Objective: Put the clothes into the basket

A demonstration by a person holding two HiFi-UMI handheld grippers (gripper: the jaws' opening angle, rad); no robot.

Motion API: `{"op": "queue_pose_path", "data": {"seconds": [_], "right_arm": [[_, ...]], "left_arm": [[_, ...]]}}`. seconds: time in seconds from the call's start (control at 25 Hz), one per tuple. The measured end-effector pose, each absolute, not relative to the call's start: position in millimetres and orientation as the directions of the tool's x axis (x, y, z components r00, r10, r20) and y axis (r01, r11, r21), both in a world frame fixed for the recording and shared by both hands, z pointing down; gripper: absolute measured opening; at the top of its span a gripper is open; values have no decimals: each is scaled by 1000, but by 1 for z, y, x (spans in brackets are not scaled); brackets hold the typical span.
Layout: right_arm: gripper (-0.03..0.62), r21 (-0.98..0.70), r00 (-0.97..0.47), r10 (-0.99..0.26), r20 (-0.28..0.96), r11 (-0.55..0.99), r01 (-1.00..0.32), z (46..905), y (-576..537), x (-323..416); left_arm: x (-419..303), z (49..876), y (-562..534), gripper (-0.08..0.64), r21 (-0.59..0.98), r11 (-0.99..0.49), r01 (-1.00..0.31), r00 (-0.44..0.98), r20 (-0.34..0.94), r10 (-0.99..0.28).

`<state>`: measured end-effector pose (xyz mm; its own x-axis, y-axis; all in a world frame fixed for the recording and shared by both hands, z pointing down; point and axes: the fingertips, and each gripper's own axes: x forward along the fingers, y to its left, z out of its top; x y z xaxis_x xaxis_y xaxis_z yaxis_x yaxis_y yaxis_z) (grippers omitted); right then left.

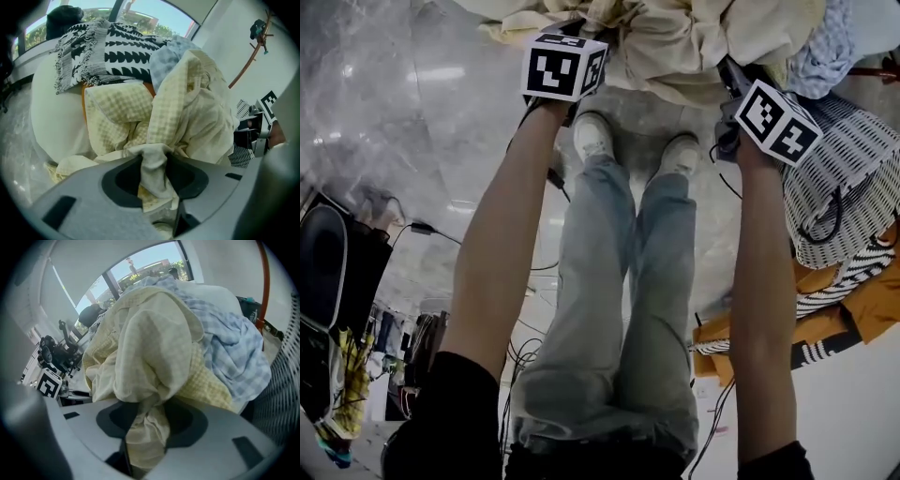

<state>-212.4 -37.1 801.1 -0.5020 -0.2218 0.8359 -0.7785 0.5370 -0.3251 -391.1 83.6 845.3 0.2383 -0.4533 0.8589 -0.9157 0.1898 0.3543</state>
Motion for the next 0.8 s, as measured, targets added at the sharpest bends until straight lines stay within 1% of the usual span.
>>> {"op": "queue_pose_path", "data": {"seconds": [0.04,0.08,0.16,0.28,0.4,0.6,0.8], "right_arm": [[162,-324,-499,-209,841,545,-773,801,-34,-214],[130,-329,-502,-191,844,555,-764,800,-29,-215],[96,-365,-526,-145,838,568,-738,794,-17,-222],[80,-427,-581,-104,807,578,-696,775,-4,-234],[74,-470,-639,-95,763,597,-650,747,12,-244],[71,-411,-686,-111,719,728,-549,683,33,-248],[70,-389,-728,-159,667,759,-522,615,39,-236]], "left_arm": [[-389,844,84,129,353,180,-918,244,862,-445],[-386,842,85,99,354,171,-919,251,863,-439],[-380,833,88,74,365,160,-917,266,860,-435],[-371,810,90,61,384,138,-913,286,844,-454],[-363,779,95,58,403,134,-905,293,821,-489],[-357,715,98,58,392,137,-910,254,786,-564],[-342,649,103,58,389,142,-910,223,749,-623]]}}
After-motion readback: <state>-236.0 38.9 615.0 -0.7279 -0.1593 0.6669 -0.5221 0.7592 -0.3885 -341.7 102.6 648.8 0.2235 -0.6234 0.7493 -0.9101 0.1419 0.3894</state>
